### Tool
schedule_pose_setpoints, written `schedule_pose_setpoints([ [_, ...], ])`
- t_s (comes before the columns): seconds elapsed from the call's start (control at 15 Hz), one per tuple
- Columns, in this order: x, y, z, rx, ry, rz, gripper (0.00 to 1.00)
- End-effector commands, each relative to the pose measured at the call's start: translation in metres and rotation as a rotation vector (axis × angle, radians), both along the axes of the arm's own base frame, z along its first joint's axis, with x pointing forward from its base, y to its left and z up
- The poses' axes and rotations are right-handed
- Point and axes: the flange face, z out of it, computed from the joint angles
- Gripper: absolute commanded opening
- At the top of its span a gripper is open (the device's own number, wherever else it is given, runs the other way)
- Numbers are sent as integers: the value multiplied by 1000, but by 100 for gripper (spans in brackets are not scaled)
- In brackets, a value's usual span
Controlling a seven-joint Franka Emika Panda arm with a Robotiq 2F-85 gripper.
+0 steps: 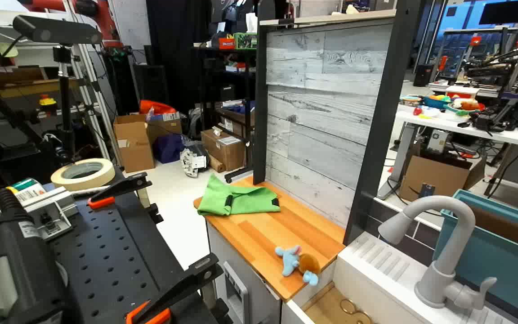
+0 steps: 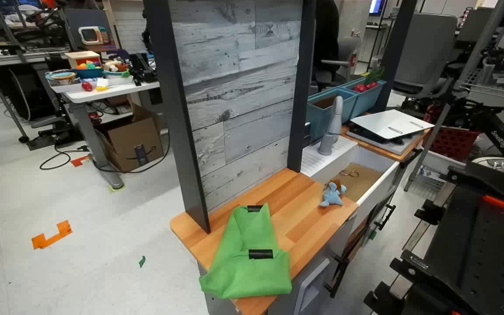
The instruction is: Fold the cloth
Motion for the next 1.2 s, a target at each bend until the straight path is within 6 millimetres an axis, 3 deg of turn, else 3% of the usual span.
schedule_pose_setpoints([
  [0.0, 0, 0, 1, 0, 1, 0, 100],
  [0.6, 4, 0, -1, 6, -1, -7, 100],
  [0.87, 29, -7, -26, 11, 10, 28, 100],
  [1.13, 69, -18, -80, 12, 9, 95, 100],
])
